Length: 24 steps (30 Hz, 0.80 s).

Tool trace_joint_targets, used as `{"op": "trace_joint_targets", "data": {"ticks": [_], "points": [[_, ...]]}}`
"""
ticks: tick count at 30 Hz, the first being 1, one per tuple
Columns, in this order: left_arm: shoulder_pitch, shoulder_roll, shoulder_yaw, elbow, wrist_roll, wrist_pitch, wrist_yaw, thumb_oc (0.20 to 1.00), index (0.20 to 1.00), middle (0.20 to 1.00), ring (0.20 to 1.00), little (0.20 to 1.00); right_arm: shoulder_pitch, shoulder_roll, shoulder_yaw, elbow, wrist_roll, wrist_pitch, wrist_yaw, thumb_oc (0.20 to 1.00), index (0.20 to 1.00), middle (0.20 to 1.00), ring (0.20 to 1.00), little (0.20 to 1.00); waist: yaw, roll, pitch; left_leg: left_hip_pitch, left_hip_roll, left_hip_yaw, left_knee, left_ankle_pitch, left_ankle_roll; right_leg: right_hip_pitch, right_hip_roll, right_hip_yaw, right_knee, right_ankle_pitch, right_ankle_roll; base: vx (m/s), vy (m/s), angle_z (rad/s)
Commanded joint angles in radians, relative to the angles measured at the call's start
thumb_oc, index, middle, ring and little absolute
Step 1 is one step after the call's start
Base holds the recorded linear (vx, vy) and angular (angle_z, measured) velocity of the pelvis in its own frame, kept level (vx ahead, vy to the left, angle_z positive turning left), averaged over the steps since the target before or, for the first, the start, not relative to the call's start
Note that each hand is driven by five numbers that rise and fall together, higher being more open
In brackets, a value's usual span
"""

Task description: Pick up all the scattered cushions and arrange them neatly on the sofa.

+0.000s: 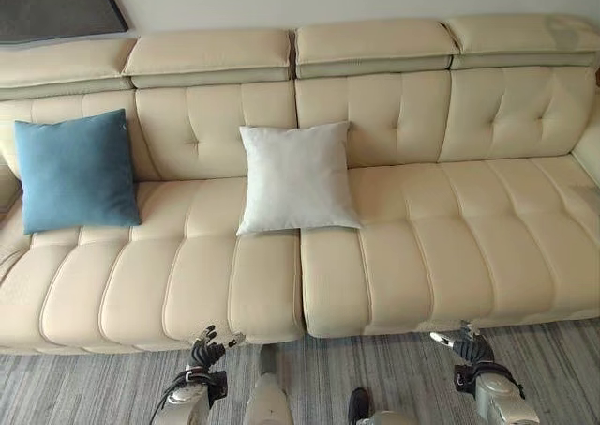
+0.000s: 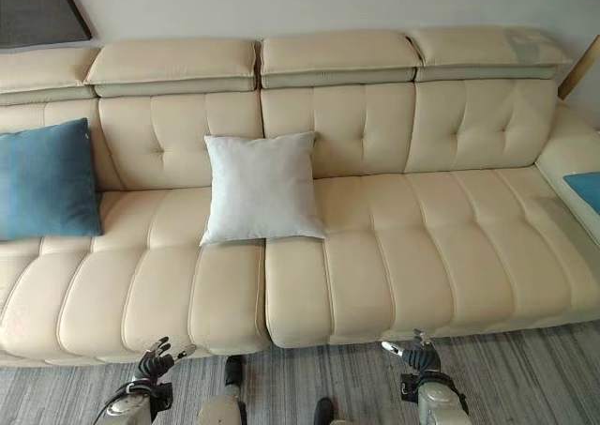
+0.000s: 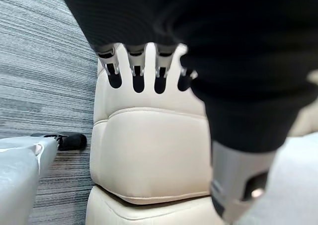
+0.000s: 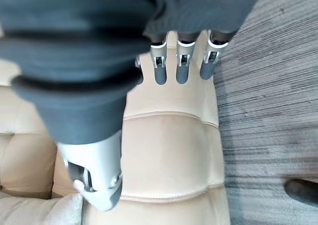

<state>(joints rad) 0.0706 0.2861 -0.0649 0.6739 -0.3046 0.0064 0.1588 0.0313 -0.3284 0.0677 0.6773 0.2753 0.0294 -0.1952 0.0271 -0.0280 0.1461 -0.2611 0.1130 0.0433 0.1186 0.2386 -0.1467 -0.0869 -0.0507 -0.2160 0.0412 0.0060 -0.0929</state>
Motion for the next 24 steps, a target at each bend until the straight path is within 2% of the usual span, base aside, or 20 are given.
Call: {"op": "trace_joint_targets", "data": {"ticks": [1,3,4,7,12,19,22,24], "points": [[-0.027,0.06,0.036,-0.068,-0.028,-0.037,0.007,1.0,1.0,1.0,1.0,1.0,-0.072,0.01,-0.008,-0.062,0.008,-0.035,0.0,1.0,1.0,1.0,1.0,1.0,-0.024,-0.032,0.034,0.073,-0.041,0.031,0.027,-0.231,0.085,0.07,-0.032,0.022,-0.051,-0.08,0.149,-0.12,-0.042,0.36],[-0.018,0.055,0.031,-0.081,-0.028,-0.033,-0.002,1.0,1.0,1.0,1.0,1.0,-0.075,0.009,-0.003,-0.063,0.006,-0.033,0.007,1.0,1.0,1.0,1.0,1.0,-0.028,-0.04,0.029,0.099,-0.056,0.022,0.096,-0.296,0.092,0.069,-0.038,0.023,-0.063,-0.074,0.145,-0.06,-0.005,0.21],[-0.015,0.051,0.031,-0.08,-0.029,-0.034,-0.003,1.0,1.0,1.0,1.0,1.0,-0.073,0.01,-0.003,-0.063,0.005,-0.032,0.011,1.0,1.0,1.0,1.0,1.0,-0.032,-0.038,0.024,0.119,-0.057,0.022,0.088,-0.308,0.091,0.07,-0.037,0.021,-0.065,-0.075,0.145,0.03,0.061,0.09],[-0.003,0.04,0.021,-0.082,-0.003,-0.018,-0.01,1.0,1.0,1.0,1.0,1.0,-0.063,0.017,-0.007,-0.052,0.0,-0.028,0.016,1.0,1.0,1.0,1.0,1.0,-0.05,-0.013,-0.014,0.21,-0.042,0.045,-0.04,-0.284,0.09,0.075,-0.016,0.007,-0.074,-0.069,0.154,0.08,0.087,-0.01],[0.006,0.032,0.011,-0.083,0.019,-0.007,-0.017,1.0,1.0,1.0,1.0,1.0,-0.056,0.02,-0.004,-0.053,-0.013,-0.022,0.021,1.0,1.0,1.0,1.0,1.0,-0.062,-0.002,-0.04,0.28,-0.054,0.042,-0.177,-0.263,0.09,0.083,-0.016,0.001,-0.084,-0.052,0.168,0.01,0.13,0.17],[-0.005,0.046,-0.019,-0.073,0.084,0.01,-0.048,1.0,1.0,1.0,1.0,1.0,-0.022,0.031,-0.03,-0.05,-0.008,-0.01,0.028,1.0,1.0,1.0,1.0,1.0,-0.09,-0.007,-0.036,0.297,-0.082,0.075,-0.194,-0.274,0.114,0.051,-0.042,0.045,-0.051,-0.024,0.196,-0.05,0.122,-0.11],[-0.022,0.057,-0.039,-0.071,0.115,0.013,-0.059,1.0,1.0,1.0,1.0,1.0,-0.007,0.042,-0.048,-0.046,-0.006,-0.005,0.021,1.0,1.0,1.0,1.0,1.0,-0.113,-0.004,-0.012,0.296,-0.092,0.119,-0.196,-0.285,0.133,-0.001,-0.059,0.071,0.0,-0.011,0.221,-0.16,0.118,-0.42],[-0.033,0.062,-0.044,-0.074,0.124,0.012,-0.059,1.0,1.0,1.0,1.0,1.0,-0.002,0.049,-0.062,-0.049,-0.003,-0.002,0.016,1.0,1.0,1.0,1.0,1.0,-0.122,-0.002,0.006,0.294,-0.092,0.169,-0.194,-0.291,0.142,-0.047,-0.082,0.062,0.056,0.001,0.233,-0.17,0.079,-0.85]]}}
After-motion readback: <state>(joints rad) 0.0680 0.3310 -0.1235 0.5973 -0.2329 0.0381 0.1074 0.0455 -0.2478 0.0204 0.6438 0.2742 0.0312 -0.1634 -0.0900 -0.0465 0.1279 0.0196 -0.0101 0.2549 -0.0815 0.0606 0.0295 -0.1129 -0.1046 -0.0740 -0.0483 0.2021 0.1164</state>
